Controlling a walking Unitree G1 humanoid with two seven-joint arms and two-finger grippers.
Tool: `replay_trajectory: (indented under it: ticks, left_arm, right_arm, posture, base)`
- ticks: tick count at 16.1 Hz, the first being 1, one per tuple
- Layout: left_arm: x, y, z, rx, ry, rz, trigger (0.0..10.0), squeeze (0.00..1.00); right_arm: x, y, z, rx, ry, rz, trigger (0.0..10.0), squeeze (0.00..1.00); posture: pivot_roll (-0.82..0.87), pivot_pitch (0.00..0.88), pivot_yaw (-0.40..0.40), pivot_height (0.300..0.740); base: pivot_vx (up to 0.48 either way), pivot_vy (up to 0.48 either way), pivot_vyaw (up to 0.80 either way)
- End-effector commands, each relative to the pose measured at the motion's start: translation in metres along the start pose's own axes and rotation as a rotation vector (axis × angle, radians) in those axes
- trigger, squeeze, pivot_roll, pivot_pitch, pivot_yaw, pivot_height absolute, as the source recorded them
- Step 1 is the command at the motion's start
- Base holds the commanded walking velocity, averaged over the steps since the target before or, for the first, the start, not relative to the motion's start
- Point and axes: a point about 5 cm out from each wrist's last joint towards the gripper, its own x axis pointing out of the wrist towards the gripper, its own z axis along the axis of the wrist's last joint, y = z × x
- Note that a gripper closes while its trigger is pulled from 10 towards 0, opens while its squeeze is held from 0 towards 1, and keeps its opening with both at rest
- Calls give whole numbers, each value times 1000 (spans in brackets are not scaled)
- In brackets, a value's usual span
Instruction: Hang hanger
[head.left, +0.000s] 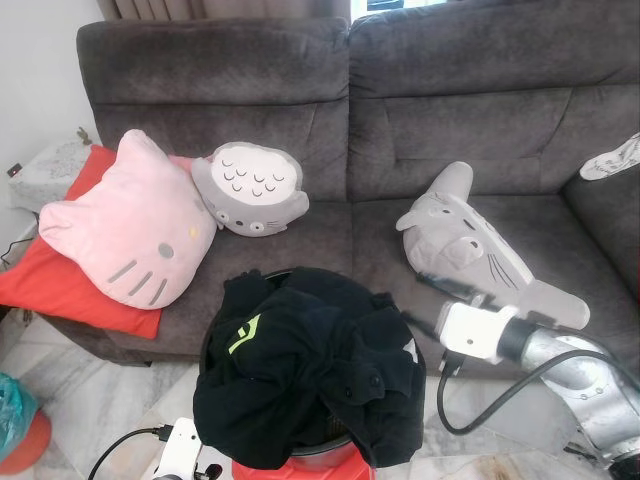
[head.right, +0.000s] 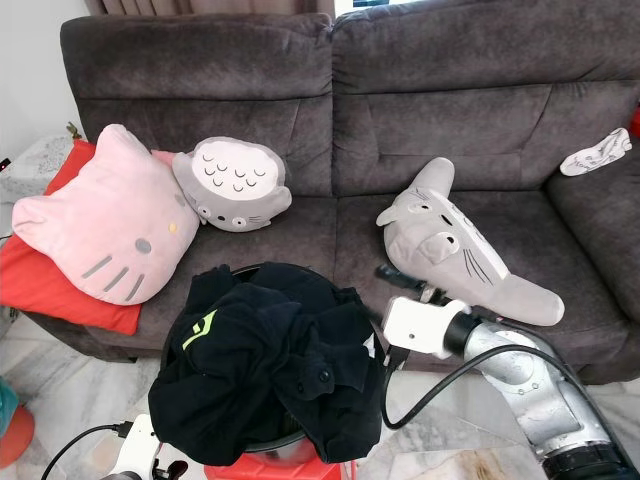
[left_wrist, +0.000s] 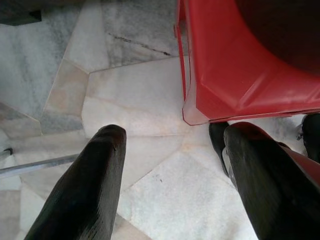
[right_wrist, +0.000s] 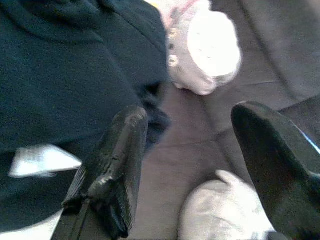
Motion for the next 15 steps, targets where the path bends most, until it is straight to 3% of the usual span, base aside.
replay_trajectory:
  ticks: [1,10,14,15]
  left_arm:
    - [-1,4,-5,-5,23,6,10000,0]
    - [-1,3,-5,-19,25,-2,10000,0]
    - [-1,3,-5,-24,26,-1,10000,0]
    - [-1,4,-5,-23,26,0,10000,0]
  right_arm:
    - [1,7,5,43,-33,62,10000,0]
    - [-8,19,18,69,-21,295,10000,0]
    - [-10,16,11,30,66,318,10000,0]
    - [-10,9,9,1,81,261,10000,0]
  posture:
    - [-101,0,118,740]
    - [-105,0,115,740]
    - [-104,0,118,740]
    - [-106,0,118,740]
  base:
    - [0,0,0]
    - [0,0,0]
    - [0,0,0]
    - [0,0,0]
